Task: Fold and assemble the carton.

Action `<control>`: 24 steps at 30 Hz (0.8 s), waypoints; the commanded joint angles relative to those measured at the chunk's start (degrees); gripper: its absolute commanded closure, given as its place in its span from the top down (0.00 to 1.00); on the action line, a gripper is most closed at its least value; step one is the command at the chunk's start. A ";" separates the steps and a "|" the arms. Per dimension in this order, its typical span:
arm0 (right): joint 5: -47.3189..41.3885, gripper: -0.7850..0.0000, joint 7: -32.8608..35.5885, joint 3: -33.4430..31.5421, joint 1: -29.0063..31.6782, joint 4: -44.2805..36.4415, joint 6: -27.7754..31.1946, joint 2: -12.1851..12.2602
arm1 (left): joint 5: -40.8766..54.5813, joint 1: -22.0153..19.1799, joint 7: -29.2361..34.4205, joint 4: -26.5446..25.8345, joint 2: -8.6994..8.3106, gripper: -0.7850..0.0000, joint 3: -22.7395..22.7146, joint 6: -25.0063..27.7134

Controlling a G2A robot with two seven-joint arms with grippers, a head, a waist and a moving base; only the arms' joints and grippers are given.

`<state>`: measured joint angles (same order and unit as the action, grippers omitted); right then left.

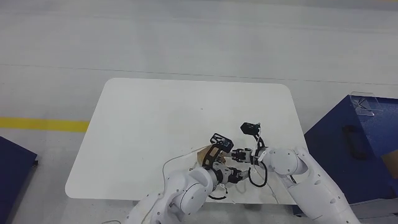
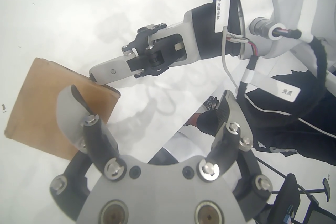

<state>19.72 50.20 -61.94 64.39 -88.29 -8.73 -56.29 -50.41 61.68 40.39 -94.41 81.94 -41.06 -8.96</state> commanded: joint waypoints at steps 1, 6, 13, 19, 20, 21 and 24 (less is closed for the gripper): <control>0.02 1.00 0.03 -0.17 0.26 -0.60 0.10 0.01 | -0.26 0.26 -0.17 -0.27 0.05 1.00 -0.02 -0.01; 1.06 1.00 0.44 -0.19 0.64 -1.62 -0.35 0.01 | -0.74 0.59 0.05 -0.39 0.16 1.00 -0.11 0.04; 2.48 1.00 0.40 1.57 -0.74 0.42 -1.22 -0.59 | -0.89 1.06 0.32 -0.21 0.25 1.00 -0.60 0.53; 1.84 1.00 0.23 1.45 -1.02 0.40 0.17 -0.80 | -1.42 1.68 0.40 -0.85 0.23 1.00 -1.12 0.73; 1.40 1.00 0.30 1.04 -0.76 -0.02 0.61 -0.75 | -1.51 1.83 0.38 -1.10 0.22 1.00 -1.22 0.73; 1.12 1.00 0.25 0.59 -0.50 -0.44 0.68 -0.68 | -1.63 1.92 0.27 -1.42 0.23 1.00 -1.29 0.71; 0.78 1.00 -0.84 -0.58 0.30 -1.75 -0.47 -0.59 | -1.76 2.27 -0.34 -2.22 0.30 1.00 -1.50 0.35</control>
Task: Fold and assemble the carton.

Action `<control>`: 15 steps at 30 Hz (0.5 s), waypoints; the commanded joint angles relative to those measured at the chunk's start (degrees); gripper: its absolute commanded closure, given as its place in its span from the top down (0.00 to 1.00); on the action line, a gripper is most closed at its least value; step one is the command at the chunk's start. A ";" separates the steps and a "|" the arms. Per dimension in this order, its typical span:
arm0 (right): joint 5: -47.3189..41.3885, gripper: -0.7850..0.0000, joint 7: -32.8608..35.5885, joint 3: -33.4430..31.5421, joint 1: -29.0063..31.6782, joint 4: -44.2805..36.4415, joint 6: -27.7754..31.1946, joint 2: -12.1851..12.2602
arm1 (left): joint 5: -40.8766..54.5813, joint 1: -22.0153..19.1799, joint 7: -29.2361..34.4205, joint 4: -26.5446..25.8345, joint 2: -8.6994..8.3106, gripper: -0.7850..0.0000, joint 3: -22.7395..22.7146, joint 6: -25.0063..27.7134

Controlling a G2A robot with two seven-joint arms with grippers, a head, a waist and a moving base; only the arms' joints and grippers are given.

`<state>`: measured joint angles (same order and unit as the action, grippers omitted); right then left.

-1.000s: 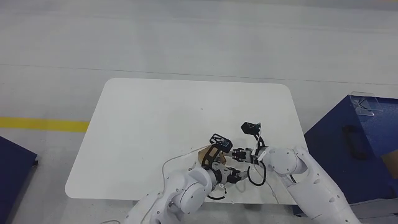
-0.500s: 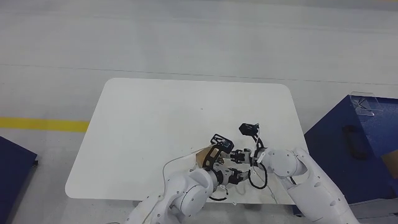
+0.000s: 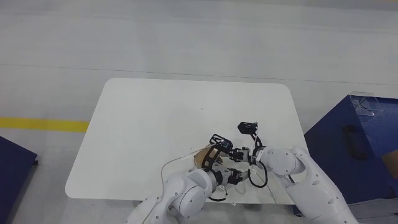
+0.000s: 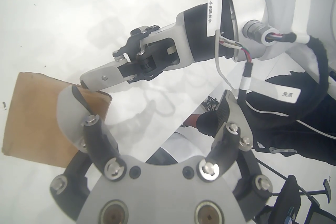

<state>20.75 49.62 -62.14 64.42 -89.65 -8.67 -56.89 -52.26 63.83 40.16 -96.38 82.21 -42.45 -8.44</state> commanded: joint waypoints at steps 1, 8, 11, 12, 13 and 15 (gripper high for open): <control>-0.50 1.00 -0.21 -0.63 0.40 -0.59 -1.00 0.02 | 0.01 0.12 -0.17 -0.37 0.06 1.00 -0.21 -0.29; -1.85 1.00 -0.33 -1.31 0.43 -1.00 -2.30 -0.07 | -1.35 0.63 -0.80 -2.18 -0.04 1.00 -1.52 -0.77; -1.85 1.00 -0.33 -1.31 0.43 -1.00 -2.30 -0.07 | -1.36 1.03 0.23 -3.80 -0.29 1.00 -2.86 -0.51; -1.85 1.00 -0.33 -1.31 0.43 -1.00 -2.30 -0.07 | -1.52 1.17 0.58 -4.26 -0.44 1.00 -3.50 -0.22; -1.85 1.00 -0.33 -1.31 0.43 -1.00 -2.30 -0.07 | -1.63 1.35 1.02 -4.72 -0.60 1.00 -4.20 0.14; -1.85 1.00 -0.33 -1.31 0.43 -1.00 -2.30 -0.07 | -1.09 1.87 2.34 -5.77 -0.99 1.00 -5.90 1.31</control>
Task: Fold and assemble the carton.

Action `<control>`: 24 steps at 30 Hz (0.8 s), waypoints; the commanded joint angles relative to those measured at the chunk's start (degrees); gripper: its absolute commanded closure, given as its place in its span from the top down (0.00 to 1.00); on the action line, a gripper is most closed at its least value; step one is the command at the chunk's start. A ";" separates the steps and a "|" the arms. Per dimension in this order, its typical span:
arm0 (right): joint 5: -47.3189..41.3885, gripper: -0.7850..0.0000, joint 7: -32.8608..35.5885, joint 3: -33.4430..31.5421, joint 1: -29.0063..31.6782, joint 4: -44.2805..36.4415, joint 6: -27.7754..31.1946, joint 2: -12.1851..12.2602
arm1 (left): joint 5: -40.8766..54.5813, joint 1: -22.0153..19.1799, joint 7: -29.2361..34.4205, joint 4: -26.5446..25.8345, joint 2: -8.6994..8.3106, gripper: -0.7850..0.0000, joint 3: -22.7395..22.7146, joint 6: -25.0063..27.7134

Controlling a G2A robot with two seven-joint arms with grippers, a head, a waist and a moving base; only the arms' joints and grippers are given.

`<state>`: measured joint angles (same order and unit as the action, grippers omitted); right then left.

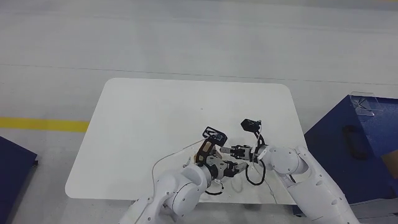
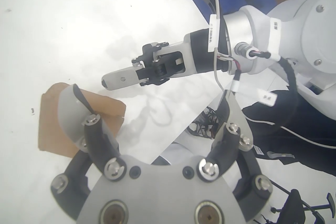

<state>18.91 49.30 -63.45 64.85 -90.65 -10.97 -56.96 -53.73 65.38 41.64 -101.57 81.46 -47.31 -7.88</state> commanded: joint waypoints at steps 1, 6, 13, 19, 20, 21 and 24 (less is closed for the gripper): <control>0.00 1.00 0.00 0.00 0.00 0.00 0.00 0.00 | 0.79 0.61 1.66 -1.15 -0.47 1.00 -2.05 1.60; 0.00 1.00 0.00 0.00 0.00 0.00 0.00 0.00 | 2.74 2.24 6.84 -3.23 -1.69 1.00 -6.65 5.91; -0.88 1.00 -2.37 -1.28 1.22 -1.76 0.39 0.06 | 3.75 5.07 10.28 -5.33 -3.16 1.00 -9.75 14.70; -0.23 1.00 -2.42 -5.15 3.92 -6.01 0.36 0.82 | 4.15 3.92 9.02 -2.06 -3.47 1.00 -9.73 18.87; 0.06 1.00 -2.08 -5.39 4.09 -6.44 0.46 0.89 | 4.53 3.32 9.06 -1.01 -3.42 1.00 -9.44 19.39; 1.03 1.00 -1.70 -5.38 4.15 -6.85 0.54 0.96 | 4.85 2.61 9.07 0.14 -3.37 1.00 -9.23 19.54; 3.90 1.00 -1.45 -4.04 4.35 -7.96 0.68 0.92 | 5.14 0.61 9.24 3.04 -3.12 1.00 -8.11 19.31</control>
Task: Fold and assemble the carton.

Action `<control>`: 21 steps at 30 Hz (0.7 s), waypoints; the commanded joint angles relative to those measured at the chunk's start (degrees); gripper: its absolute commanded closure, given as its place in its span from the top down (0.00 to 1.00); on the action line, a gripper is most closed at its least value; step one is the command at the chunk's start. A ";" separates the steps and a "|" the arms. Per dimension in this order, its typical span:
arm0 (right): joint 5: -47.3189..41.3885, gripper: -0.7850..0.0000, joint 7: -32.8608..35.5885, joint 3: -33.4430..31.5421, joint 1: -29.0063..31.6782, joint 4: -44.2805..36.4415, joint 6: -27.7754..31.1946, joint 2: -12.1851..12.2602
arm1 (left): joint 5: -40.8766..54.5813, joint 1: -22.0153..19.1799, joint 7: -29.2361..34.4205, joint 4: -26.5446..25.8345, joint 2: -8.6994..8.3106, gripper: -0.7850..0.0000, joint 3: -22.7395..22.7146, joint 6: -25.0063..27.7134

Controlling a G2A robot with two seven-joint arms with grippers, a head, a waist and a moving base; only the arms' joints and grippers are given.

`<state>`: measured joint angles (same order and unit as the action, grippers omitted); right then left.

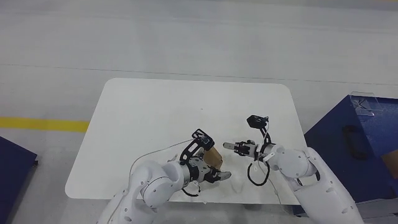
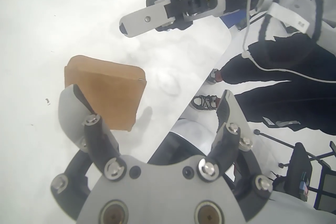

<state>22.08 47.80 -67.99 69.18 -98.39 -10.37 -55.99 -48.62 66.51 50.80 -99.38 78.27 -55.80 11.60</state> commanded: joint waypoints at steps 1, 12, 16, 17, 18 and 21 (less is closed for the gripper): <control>1.79 1.00 0.01 1.13 -0.05 -0.35 0.07 -0.10 | 0.18 -1.02 0.11 1.44 0.15 1.00 0.74 -0.38; 8.96 1.00 -2.67 7.05 -1.99 0.55 -3.89 -1.43 | 1.62 -1.60 -0.10 3.35 -0.11 1.00 0.93 0.07; 9.47 1.00 -2.65 8.56 -2.95 2.01 -4.27 -1.96 | 1.97 -1.42 -0.10 3.29 -0.25 1.00 1.02 0.20; 9.58 1.00 -2.74 8.91 -3.16 2.36 -4.39 -2.09 | 1.98 -1.46 -0.27 3.43 -0.26 1.00 1.11 0.18; 9.50 1.00 -2.81 9.21 -3.37 2.66 -4.43 -2.23 | 2.05 -1.51 -0.49 3.69 -0.26 1.00 1.25 0.10; 9.31 1.00 -2.75 9.84 -3.88 3.79 -4.38 -2.57 | 2.00 -1.85 -0.86 4.32 -0.19 1.00 1.92 -0.09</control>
<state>31.53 44.95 -58.31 65.47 -95.05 -14.79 -58.46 -46.58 64.78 50.08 -95.26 78.05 -54.16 11.60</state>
